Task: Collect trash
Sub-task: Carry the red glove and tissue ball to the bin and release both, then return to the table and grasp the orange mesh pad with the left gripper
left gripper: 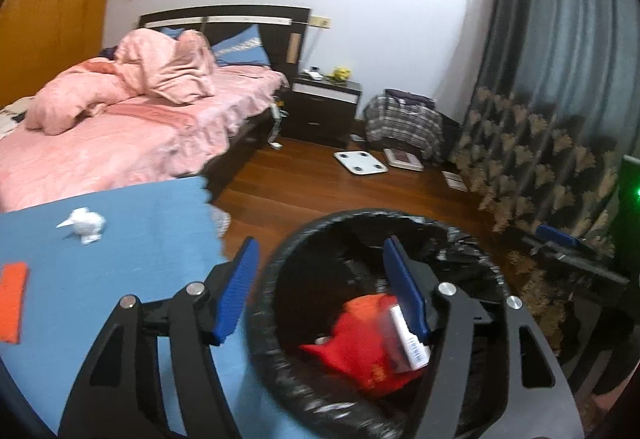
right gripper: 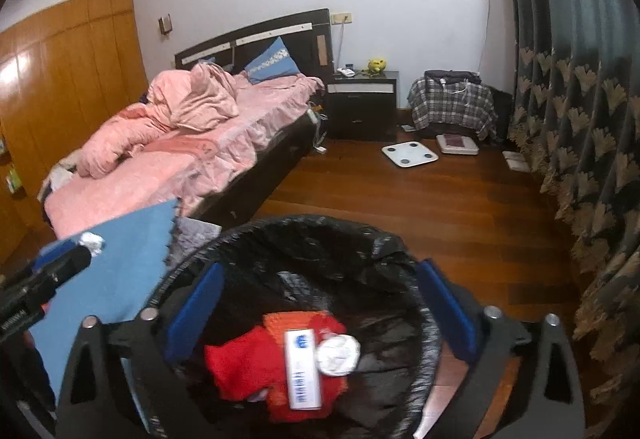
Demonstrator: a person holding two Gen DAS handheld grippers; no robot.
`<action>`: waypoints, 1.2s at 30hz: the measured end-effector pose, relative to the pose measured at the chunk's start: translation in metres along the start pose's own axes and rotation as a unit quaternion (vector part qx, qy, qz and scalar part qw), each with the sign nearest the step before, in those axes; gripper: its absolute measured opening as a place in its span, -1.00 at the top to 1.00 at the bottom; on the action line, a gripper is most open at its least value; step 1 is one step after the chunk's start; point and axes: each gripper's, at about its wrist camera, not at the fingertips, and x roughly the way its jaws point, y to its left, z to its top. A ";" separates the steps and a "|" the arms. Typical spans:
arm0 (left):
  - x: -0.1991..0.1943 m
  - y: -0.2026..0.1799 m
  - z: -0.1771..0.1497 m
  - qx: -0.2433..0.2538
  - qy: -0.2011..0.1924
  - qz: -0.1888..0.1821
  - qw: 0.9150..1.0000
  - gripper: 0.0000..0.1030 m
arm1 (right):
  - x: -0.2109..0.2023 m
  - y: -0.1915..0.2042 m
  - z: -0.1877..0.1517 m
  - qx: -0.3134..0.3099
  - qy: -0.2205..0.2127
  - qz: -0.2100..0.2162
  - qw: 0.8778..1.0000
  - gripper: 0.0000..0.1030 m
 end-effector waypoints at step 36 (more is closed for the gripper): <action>-0.054 0.341 -0.056 -0.157 0.066 0.283 0.944 -0.32 | 0.117 0.335 -0.053 -0.168 0.078 0.166 0.968 -0.88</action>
